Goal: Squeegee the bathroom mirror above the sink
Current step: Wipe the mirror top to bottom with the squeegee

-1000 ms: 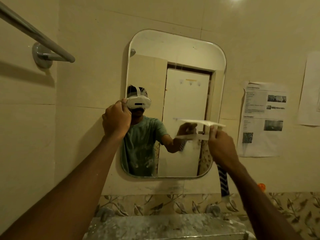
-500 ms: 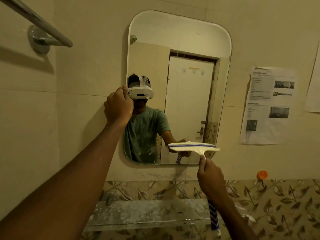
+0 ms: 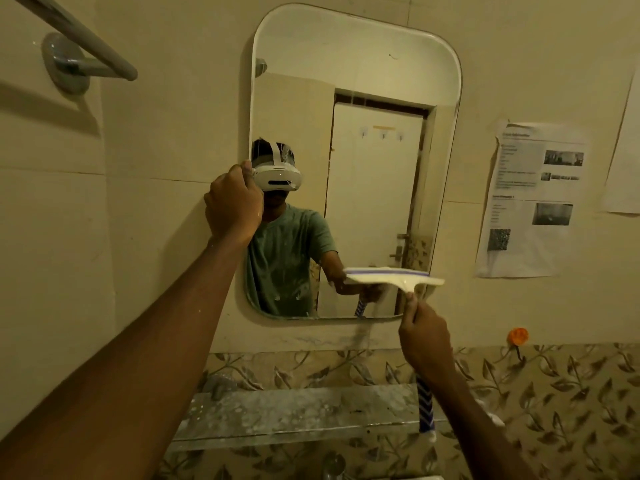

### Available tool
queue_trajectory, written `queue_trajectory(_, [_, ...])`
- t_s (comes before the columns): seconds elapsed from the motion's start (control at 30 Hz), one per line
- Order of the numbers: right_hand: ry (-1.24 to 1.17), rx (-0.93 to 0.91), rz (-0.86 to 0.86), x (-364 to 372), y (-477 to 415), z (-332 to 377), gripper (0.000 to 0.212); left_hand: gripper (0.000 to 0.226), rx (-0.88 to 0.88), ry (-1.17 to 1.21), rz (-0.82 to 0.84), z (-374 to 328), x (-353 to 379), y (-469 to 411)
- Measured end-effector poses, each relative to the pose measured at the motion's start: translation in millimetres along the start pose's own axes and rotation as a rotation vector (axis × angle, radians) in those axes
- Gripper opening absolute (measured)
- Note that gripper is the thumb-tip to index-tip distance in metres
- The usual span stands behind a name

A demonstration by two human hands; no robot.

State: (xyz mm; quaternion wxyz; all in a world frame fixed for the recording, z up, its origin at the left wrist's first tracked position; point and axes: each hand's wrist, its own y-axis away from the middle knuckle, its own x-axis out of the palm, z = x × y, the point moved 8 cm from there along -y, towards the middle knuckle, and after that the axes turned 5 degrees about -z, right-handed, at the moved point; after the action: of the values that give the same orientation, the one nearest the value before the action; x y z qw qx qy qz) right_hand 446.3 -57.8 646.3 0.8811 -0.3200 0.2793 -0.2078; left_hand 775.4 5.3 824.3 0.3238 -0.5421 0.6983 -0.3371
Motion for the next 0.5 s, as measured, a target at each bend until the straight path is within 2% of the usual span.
queue_trajectory(0.17, [0.072,0.047,0.077,10,27,-13,0.048,0.048,0.006,0.0,0.019,-2,-3,1])
queue_trajectory(0.37, [-0.016,-0.017,-0.026,-24,-20,26,0.044,0.049,0.013,0.002,0.045,0,-2,1])
queue_trajectory(0.5, [-0.008,0.004,0.007,-5,2,6,0.041,0.049,0.002,0.022,0.061,1,-2,-1])
